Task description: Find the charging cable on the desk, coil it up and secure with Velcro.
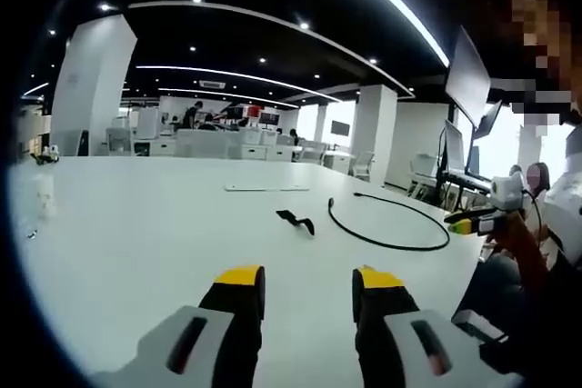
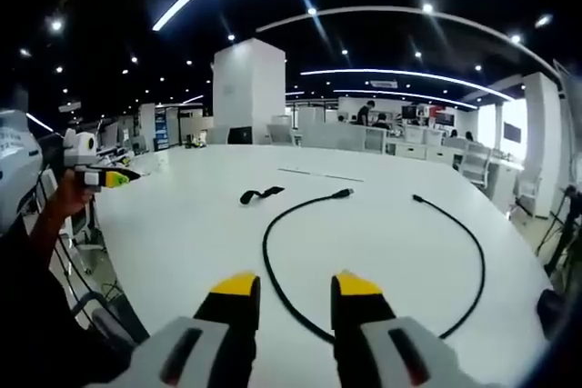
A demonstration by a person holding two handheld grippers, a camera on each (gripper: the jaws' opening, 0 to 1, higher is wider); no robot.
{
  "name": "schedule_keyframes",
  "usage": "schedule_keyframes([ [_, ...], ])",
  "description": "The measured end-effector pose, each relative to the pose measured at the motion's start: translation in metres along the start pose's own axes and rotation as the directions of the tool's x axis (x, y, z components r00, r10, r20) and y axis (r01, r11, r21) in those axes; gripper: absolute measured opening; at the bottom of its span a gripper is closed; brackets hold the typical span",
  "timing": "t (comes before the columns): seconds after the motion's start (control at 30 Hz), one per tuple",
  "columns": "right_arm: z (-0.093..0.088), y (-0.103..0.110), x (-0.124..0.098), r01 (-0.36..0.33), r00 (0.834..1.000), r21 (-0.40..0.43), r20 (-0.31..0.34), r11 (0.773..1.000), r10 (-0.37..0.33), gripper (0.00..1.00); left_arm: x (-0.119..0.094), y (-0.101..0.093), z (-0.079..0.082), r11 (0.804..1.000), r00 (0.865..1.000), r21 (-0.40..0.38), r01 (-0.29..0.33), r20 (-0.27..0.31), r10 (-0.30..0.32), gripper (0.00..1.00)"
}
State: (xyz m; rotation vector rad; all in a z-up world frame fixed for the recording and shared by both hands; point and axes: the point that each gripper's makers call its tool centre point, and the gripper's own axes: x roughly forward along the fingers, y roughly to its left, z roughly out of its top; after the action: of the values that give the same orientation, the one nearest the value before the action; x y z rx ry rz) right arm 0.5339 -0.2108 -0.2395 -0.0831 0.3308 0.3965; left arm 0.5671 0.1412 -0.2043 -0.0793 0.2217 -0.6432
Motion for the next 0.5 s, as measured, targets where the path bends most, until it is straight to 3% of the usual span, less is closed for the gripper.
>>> schedule_keyframes([
  [0.17,-0.001,0.0012,-0.0004,-0.002,1.0,0.0,-0.001,1.0,0.002,0.32,-0.0036,0.0024,0.0042,1.0,1.0,-0.004,-0.007,0.02,0.007,0.41],
  [0.5,-0.0006,-0.0003,-0.0001,0.009,1.0,-0.005,-0.004,1.0,-0.009,0.31,-0.0009,0.0026,0.0031,1.0,1.0,0.008,-0.008,0.007,0.008,0.41],
])
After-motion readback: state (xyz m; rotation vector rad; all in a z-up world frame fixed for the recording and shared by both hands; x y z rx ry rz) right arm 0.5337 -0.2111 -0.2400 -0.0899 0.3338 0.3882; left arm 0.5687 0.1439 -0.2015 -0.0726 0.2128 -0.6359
